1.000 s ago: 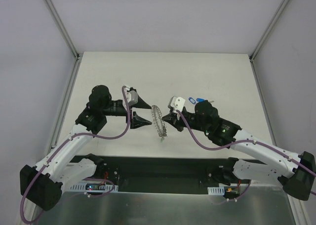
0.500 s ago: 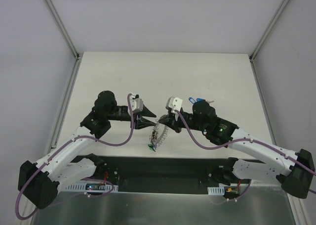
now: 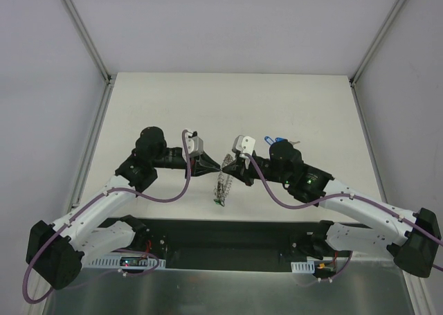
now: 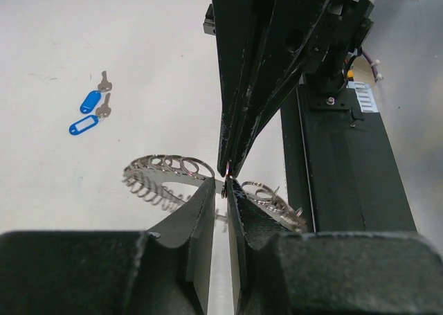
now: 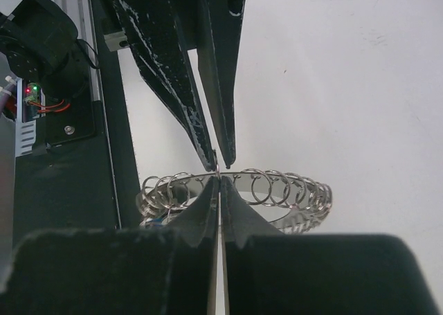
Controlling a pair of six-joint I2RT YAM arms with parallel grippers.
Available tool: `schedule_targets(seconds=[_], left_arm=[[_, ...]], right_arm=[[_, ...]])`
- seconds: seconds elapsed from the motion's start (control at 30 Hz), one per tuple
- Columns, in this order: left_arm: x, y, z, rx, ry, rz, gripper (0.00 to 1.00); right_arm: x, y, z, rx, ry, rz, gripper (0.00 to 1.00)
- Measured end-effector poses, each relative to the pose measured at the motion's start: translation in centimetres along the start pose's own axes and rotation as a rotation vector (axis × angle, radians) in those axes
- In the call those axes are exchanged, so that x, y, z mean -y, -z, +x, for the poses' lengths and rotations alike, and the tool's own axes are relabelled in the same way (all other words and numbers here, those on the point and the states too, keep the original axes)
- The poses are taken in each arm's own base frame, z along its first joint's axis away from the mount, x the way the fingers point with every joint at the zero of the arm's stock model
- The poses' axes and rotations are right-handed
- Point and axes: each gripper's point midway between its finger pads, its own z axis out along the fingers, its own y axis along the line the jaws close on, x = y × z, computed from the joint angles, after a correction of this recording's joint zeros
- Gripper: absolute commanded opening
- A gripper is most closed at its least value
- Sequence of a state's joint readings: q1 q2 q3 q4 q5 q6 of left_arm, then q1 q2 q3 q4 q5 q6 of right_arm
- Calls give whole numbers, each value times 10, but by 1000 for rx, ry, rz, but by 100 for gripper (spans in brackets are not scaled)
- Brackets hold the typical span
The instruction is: Put the keys on the keyring
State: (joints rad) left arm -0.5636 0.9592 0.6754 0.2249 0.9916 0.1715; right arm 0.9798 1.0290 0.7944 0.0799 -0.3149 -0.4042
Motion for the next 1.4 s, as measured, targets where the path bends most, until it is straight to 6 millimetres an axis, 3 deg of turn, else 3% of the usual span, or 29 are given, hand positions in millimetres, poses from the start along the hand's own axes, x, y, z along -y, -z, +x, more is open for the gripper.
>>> schedule_targets(seconds=[0.27, 0.37, 0.5, 0.53, 0.6, 0.7, 0.87, 1.1, 1.4], left_arm=[[1, -4, 3, -8, 8, 11, 11], [2, -5, 4, -10, 10, 12, 1], [2, -5, 4, -10, 9, 14, 0], [2, -5, 4, -10, 10, 14, 0], [2, -5, 4, -10, 9, 14, 0], [1, -5, 5, -14, 13, 7, 0], [-5, -4, 10, -28, 21, -30, 0], [-14, -4, 18, -54, 46, -76, 0], [-20, -6, 28, -87, 62, -115, 0]], right_arm=[[0, 0, 0, -1, -3, 0, 1], [-1, 0, 1, -3, -5, -1, 1], [0, 0, 1, -5, -7, 2, 3], [0, 0, 1, -5, -9, 5, 7], [1, 0, 1, -5, -13, 11, 28], [4, 1, -2, 8, -28, 32, 47], [18, 19, -19, 72, -46, 142, 71], [54, 58, -33, 137, -131, 412, 84], [111, 102, 13, 28, -289, 822, 95]])
